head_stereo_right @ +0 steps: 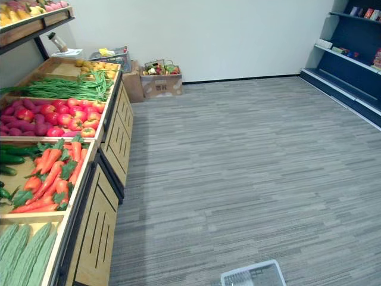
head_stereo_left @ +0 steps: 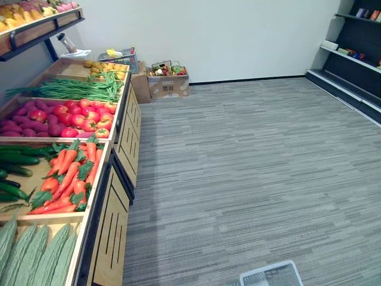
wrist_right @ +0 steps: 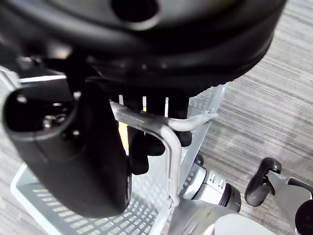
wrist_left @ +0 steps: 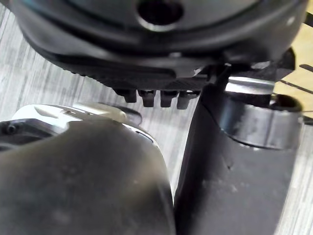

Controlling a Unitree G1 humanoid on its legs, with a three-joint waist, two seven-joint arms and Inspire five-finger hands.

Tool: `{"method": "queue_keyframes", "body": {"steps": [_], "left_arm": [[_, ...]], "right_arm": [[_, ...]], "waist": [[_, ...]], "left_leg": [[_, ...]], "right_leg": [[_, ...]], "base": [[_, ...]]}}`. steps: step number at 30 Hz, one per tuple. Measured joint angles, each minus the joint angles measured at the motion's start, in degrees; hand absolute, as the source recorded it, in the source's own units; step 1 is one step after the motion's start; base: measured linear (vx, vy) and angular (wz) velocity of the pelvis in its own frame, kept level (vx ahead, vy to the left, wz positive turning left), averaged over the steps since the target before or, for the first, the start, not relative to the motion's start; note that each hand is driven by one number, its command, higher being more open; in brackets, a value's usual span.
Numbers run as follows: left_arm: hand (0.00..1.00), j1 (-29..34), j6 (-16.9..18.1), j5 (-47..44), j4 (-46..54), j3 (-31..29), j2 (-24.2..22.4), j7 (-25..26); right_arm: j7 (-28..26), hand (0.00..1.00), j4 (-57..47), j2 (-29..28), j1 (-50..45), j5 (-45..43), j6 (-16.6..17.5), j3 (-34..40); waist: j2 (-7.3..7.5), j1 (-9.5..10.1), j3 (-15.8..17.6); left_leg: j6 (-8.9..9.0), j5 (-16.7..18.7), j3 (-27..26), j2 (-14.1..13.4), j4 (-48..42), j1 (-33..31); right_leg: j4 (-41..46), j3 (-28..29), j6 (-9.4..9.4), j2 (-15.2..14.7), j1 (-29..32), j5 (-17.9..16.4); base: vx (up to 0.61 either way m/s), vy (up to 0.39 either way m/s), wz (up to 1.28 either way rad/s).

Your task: Pick vegetable in the basket

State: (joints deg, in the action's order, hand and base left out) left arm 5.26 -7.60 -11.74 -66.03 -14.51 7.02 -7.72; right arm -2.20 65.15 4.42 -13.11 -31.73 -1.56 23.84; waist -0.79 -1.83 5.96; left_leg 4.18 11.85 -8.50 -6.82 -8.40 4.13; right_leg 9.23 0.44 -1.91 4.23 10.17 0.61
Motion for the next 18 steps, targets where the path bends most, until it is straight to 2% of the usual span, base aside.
{"method": "queue_keyframes", "body": {"steps": [3,4,12,18], "left_arm": [[1.00,-1.1,0.4,0.0,-0.7,2.1,0.9,0.5],[1.00,-2.5,1.1,0.6,-0.7,4.7,1.8,1.0],[1.00,-2.5,0.9,0.2,-0.8,4.6,1.5,1.2],[1.00,-2.8,0.8,-4.3,-2.3,4.5,0.8,2.7]], "right_arm": [[-0.5,0.00,0.7,0.4,0.8,0.1,0.5,-0.4],[-3.5,0.00,0.9,2.1,4.0,-0.4,-2.7,-6.9],[-3.4,0.00,1.0,2.0,3.9,0.0,-2.9,-7.0],[-2.2,0.00,1.1,1.4,4.1,0.8,-3.8,-7.0]], "waist": [[-0.18,0.02,-0.4],[1.70,0.11,-1.3],[1.96,0.07,-1.9],[1.69,0.04,-2.0]], "left_leg": [[-0.16,-0.2,0.0,0.2,0.0,0.3],[-1.07,1.8,1.5,-0.7,-1.3,0.7],[-1.05,1.8,1.2,-0.2,-3.5,1.0],[-1.05,1.8,1.5,0.0,-2.4,1.9]], "right_leg": [[-7.2,1.2,0.62,0.1,-3.5,3.4],[-15.2,-1.8,1.04,-0.3,-7.8,5.0],[-15.1,-0.2,1.10,-0.3,-9.1,5.2],[-15.3,-0.6,1.31,-0.4,-9.2,5.3]], "base": [[0.15,0.093,-0.16],[0.06,0.050,-0.08],[0.03,0.010,-0.09],[-0.05,0.020,0.02]]}}
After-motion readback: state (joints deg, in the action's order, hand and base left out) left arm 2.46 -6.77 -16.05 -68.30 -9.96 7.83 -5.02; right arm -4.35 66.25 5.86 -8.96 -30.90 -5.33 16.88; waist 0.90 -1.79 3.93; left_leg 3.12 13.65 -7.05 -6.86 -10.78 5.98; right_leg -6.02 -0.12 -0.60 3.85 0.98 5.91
